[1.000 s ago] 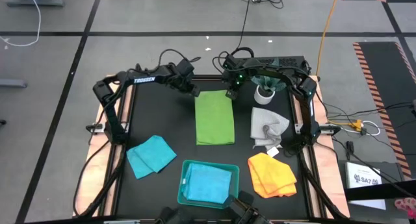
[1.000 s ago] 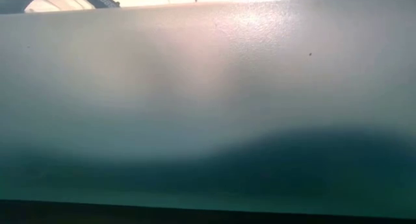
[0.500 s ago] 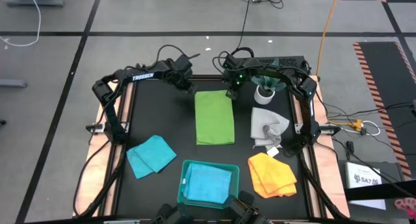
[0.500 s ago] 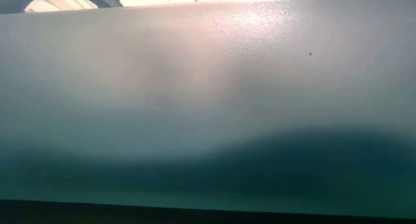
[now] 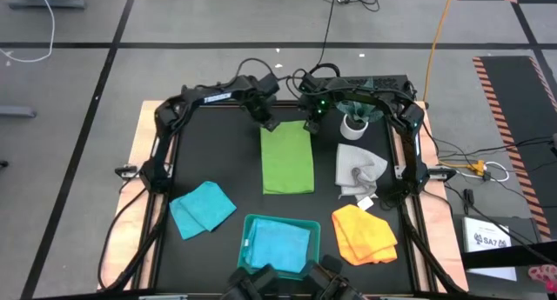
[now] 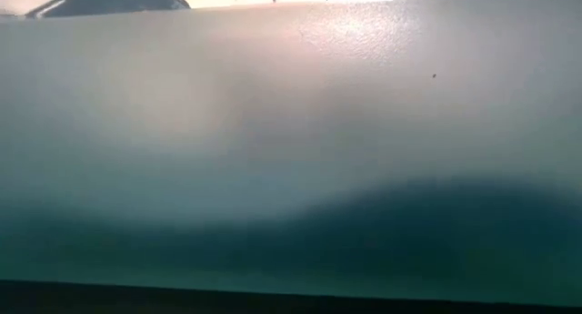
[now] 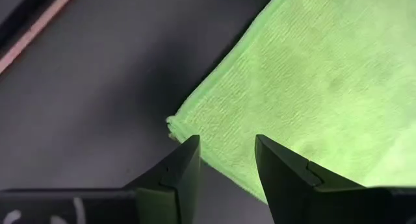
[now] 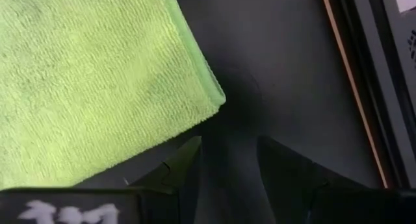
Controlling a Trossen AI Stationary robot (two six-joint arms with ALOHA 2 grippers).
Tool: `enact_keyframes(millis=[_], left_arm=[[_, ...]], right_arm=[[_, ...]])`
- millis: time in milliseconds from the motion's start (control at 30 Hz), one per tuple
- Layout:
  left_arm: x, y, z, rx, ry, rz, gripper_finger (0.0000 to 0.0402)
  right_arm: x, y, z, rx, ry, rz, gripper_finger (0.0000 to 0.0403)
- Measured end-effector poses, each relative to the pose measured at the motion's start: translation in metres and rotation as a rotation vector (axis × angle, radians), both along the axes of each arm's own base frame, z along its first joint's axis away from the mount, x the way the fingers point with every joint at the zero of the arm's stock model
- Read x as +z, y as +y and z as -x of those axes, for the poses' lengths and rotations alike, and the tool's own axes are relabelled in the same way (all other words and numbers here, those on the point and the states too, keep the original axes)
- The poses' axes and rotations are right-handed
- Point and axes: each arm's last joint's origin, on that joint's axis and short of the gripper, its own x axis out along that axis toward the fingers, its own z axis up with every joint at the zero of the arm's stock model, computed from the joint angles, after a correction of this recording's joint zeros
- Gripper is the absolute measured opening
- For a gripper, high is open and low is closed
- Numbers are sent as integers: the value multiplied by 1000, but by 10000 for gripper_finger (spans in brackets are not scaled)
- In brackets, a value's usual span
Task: Fold microfiber towels
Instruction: Fold the green microfiber cloth into the bin
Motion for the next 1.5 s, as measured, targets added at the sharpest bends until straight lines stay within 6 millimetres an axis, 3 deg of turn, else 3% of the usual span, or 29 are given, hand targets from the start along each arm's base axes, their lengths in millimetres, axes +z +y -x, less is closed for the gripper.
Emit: enact_keyframes(millis=[300, 900, 1133, 1500], left_arm=[[-3, 8, 5, 0, 47, -10, 149], [-3, 10, 8, 12, 46, 17, 150], [-3, 10, 8, 20, 46, 19, 150], [-3, 10, 8, 23, 47, 19, 150]], right_arm=[[0, -8, 5, 2, -7, 11, 139], [3, -11, -2, 31, -136, -15, 139], [-18, -12, -4, 16, -97, -54, 139], [-13, -14, -3, -9, -134, -66, 139]])
